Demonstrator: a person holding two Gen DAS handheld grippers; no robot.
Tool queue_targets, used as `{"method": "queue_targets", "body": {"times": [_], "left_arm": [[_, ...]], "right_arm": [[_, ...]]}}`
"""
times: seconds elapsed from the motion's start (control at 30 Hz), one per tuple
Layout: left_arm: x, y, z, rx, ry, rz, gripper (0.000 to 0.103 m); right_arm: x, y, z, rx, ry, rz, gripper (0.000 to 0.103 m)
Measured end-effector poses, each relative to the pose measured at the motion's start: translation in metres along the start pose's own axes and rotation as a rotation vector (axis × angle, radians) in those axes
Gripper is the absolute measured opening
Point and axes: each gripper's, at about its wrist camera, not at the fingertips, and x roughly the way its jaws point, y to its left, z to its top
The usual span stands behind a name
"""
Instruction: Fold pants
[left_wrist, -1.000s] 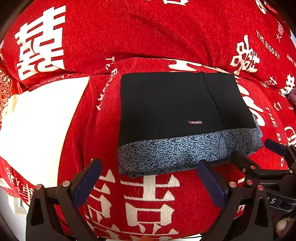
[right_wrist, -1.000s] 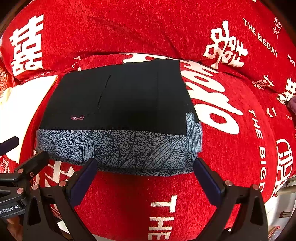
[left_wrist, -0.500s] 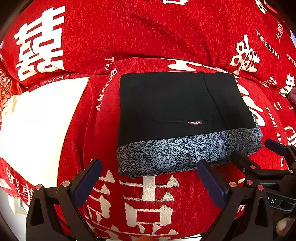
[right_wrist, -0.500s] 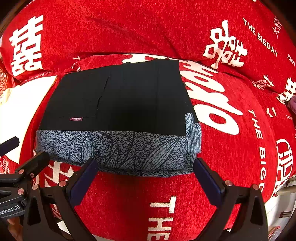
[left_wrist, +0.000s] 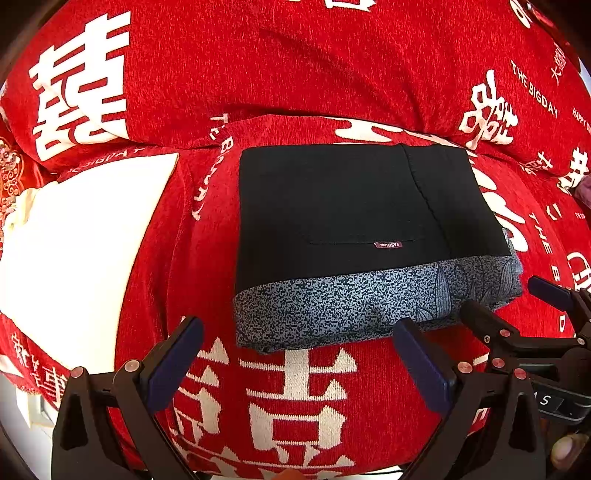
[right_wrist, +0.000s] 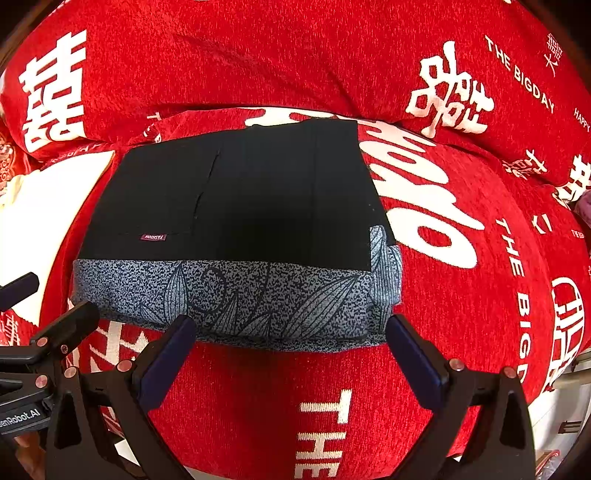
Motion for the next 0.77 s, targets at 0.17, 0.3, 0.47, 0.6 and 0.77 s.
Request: {"method": "queue_targets", "body": {"times": [0.17,0.3,0.47,0.6,0.77], "left_arm": [[-0.0009,-0.0007,-0.0002,-0.001,0.002,-0.001,0.103],[-0.0011,-0.0014,0.0004,-0.003,0.004,-0.004,0.103],[-0.0010,-0.0016,0.0011,-0.003,0.004,-0.004,0.103],[-0.0018,-0.0026,0.0008,-0.006,-0.001,-0.010,0.103],[-0.0045,0.0019,-0.0070,0.007,-0.013,-0.001,0.103]], "right_arm": [[-0.0007,-0.0002,0.0010,0.000,-0.001,0.000,0.103],[-0.0012,-0.0006,0.0007,-0.001,-0.002,0.000,0.103],[-0.0014,-0.0007,0.0011,-0.001,-0.002,0.001,0.103],[-0.0020,-0.0013,0.0019,-0.003,0.000,0.001,0.103],[-0.0019,0.0006,-0.0041,0.004,0.002,0.018,0.103]]}}
